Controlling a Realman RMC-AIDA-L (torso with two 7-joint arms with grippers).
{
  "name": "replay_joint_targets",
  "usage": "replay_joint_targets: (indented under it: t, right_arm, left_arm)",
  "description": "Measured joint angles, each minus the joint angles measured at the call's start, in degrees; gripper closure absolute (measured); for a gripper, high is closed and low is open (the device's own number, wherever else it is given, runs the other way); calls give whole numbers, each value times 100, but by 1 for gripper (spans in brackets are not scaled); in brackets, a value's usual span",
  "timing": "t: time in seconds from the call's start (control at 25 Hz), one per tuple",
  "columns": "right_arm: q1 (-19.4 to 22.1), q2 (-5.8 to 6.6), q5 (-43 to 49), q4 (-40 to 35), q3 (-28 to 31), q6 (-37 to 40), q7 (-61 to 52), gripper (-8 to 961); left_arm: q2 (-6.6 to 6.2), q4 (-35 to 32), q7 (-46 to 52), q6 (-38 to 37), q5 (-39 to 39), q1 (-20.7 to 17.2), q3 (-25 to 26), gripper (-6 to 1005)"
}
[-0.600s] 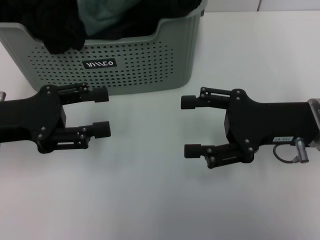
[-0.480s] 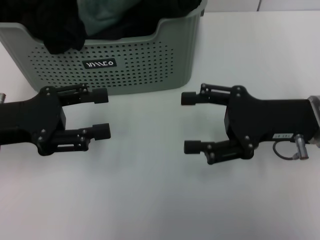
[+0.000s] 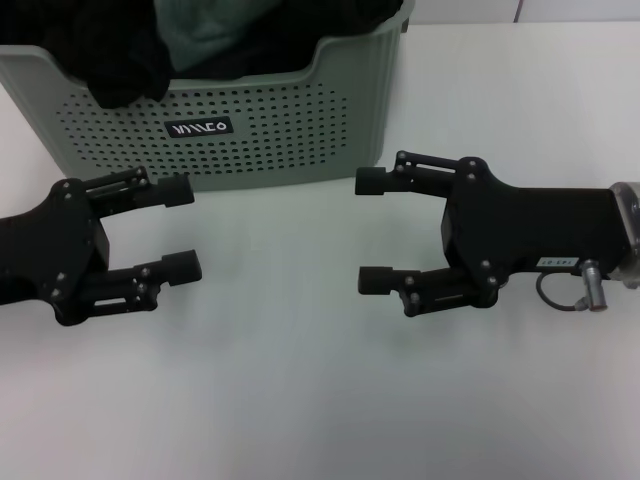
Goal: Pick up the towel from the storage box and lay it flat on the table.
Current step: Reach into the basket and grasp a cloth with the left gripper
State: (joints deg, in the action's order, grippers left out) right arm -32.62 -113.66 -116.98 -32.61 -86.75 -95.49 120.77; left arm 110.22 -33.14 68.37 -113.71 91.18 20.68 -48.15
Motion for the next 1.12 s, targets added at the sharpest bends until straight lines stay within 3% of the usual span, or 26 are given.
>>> replay_joint_targets:
  t: [0.16, 0.28, 0.44, 0.52, 0.6, 0.72, 0.84, 0.96, 1.12]
  right_arm:
    - [26, -21, 30, 64, 9, 79, 28, 94]
    - [22, -23, 177, 192, 50, 398, 63, 95]
    - [-13, -36, 212, 482, 76, 518, 123, 100]
    - [15, -72, 213, 589, 94, 581, 197, 104]
    - [55, -114, 215, 653, 101, 606, 250, 108]
    - [181, -151, 216, 666, 108, 642, 289, 113]
    - [313, -178, 219, 679, 107, 679, 314, 119]
    - [409, -213, 218, 738, 107, 681, 316, 124]
    - [508, -232, 147, 929, 107, 669, 323, 132]
  left_arm:
    - [32, 0, -57, -7, -163, -37, 6, 255]
    - [-11, -71, 45, -37, -730, -34, 83, 256]
    - [13, -781, 432, 43, -1454, -8, 424, 258]
    - [142, -1605, 995, 662, -1517, 131, 847, 259]
    - [197, -1885, 1162, 1016, -1455, 204, 926, 260]
    - [433, -2659, 1517, 2419, -995, 451, 943, 261]
    - [666, -3145, 1882, 3853, 120, 888, 793, 262]
    - [697, -3165, 2382, 4551, 1249, 1378, 646, 263]
    - [714, -3036, 2728, 4769, 2209, 1825, 609, 265]
